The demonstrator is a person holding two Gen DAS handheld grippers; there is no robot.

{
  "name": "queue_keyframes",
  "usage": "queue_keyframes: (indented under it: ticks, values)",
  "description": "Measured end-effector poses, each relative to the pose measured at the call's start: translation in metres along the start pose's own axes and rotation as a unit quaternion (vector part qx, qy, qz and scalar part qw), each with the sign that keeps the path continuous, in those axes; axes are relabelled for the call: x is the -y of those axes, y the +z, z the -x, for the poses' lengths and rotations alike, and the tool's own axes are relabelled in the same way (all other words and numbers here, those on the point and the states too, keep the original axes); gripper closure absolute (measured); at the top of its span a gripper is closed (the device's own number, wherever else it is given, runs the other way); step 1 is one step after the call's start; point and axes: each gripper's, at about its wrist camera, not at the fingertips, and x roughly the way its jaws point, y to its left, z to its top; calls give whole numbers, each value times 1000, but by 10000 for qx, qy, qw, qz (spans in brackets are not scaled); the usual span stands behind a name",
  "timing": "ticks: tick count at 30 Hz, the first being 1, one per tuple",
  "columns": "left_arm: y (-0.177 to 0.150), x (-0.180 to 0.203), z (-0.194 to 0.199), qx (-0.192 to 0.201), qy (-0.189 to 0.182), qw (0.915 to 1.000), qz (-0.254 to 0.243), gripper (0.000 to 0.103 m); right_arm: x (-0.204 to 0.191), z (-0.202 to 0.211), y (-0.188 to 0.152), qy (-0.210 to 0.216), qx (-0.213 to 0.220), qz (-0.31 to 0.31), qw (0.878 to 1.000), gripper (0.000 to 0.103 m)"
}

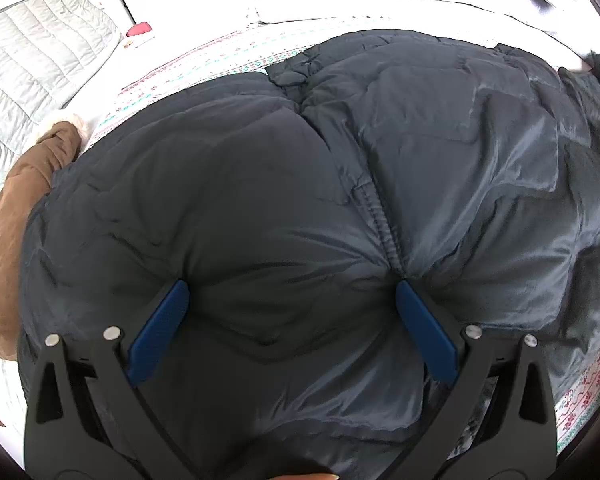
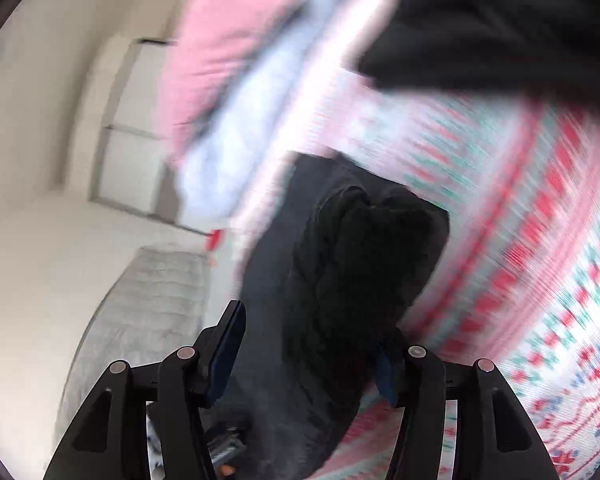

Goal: Fold large clothes

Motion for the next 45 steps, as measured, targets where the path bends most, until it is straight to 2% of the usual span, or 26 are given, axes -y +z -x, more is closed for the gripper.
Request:
queue_keyframes:
  ticks: [1, 3, 6, 8, 11, 12, 13, 16, 19, 22, 25, 28, 30, 34, 37, 38, 40, 42, 45]
  values:
    - [0, 0, 0, -2, 9, 10000, 4, 0, -8, 0, -2, 123, 31, 220, 9997, 44]
    - [0, 1, -2, -14, 10, 10000, 8, 0, -6, -5, -4, -17, -29, 251, 9997, 44]
    - [1, 2, -1, -8, 14, 10000, -5, 0, 21, -15, -5, -508, -158, -304, 9981, 44]
    - [0, 3, -1, -3, 12, 10000, -7, 0, 34, -16, -5, -558, -95, -618, 9965, 44]
    - [0, 3, 0, -4, 3, 10000, 5, 0, 28, -22, -9, -610, -138, -473, 9969, 46]
    - [0, 3, 0, -6, 3, 10000, 9, 0, 23, -25, -11, -636, -166, -324, 9973, 56]
    - [1, 3, 0, -8, 3, 10000, 14, 0, 14, -26, -12, -720, -107, -56, 9973, 77]
    - [2, 1, 0, -8, -75, 9999, 70, 0, -9, -14, -11, -705, 121, 400, 9966, 89]
    - [4, -1, 4, 62, -295, 9993, 208, 0, -48, 2, -10, -856, 497, 1126, 9887, 91]
    - [4, 8, 9, 135, -410, 9989, 180, 0, -79, 20, -16, -1087, 900, 1781, 9738, 92]
    - [3, 27, 8, 244, -208, 9995, -71, 0, -87, 23, -22, -1344, 958, 2091, 9639, 92]
    - [5, 39, 5, 329, -65, 9992, -229, 0, -98, 21, -30, -1418, 982, 2475, 9534, 92]
    - [8, 36, 5, 286, -167, 9993, -165, 0, -100, 27, -34, -1490, 1004, 2627, 9480, 92]
    - [17, 9, 10, 220, -577, 9980, 145, 0, -97, 26, -32, -1631, 1029, 2497, 9489, 92]
    - [38, -13, 16, 410, -315, 9975, 475, 0, -106, 22, -40, -1618, 1111, 2610, 9452, 92]
    - [49, -16, 17, 473, -84, 9980, 422, 0, -110, 21, -41, -1610, 1142, 2666, 9434, 92]
    - [62, -12, 12, 439, 313, 9984, 146, 0, -117, 23, -44, -1550, 1191, 2735, 9418, 92]
    - [74, 5, -6, 279, 683, 9963, -431, 0, -119, 23, -43, -1503, 1188, 2734, 9426, 92]
    - [83, 24, -30, 44, 962, 9924, -767, 0, -120, 24, -41, -1394, 1122, 2653, 9474, 92]
